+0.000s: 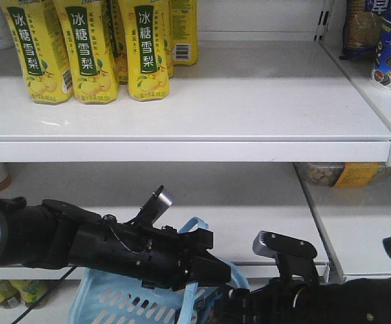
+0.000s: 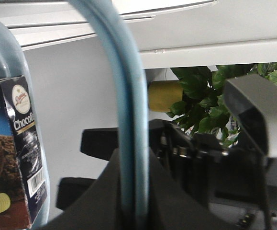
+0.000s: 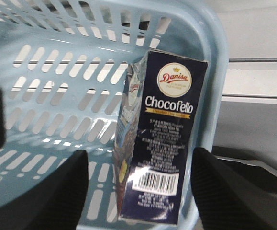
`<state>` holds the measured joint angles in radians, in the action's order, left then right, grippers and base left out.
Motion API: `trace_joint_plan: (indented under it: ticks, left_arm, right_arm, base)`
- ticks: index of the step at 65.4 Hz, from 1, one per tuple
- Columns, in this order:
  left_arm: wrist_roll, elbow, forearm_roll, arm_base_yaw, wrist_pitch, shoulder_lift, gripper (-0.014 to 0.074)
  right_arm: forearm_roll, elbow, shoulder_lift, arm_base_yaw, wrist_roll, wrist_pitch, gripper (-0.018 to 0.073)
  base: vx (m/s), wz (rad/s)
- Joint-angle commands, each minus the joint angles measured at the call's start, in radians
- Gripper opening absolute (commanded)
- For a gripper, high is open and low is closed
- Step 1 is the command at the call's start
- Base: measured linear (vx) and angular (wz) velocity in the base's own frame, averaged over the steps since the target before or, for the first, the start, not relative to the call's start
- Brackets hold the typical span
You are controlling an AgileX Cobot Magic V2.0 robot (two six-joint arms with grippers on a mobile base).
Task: Left arm holds basket, right arm returns cookies
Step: 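Reach the right gripper down into the basket toward the Chocofello box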
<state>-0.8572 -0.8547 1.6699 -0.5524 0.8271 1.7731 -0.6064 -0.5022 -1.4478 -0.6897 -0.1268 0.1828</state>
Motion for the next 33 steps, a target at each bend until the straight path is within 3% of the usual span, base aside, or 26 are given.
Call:
trace_joint_plan:
  ticks: [1,33]
  left_arm:
    - [-0.047,-0.027,0.037,0.002,0.023,-0.047,-0.0006]
    - [-0.047,-0.027,0.037,0.002,0.023,-0.047,-0.0006]
  right_arm:
    - [-0.014,-0.043,-0.023,-0.001,0.011,-0.026,0.0456]
    - [-0.048,-0.046,-0.121,-0.001,0.012,-0.064,0.0456]
  base:
    - [0.0,0.0]
    - [0.0,0.0]
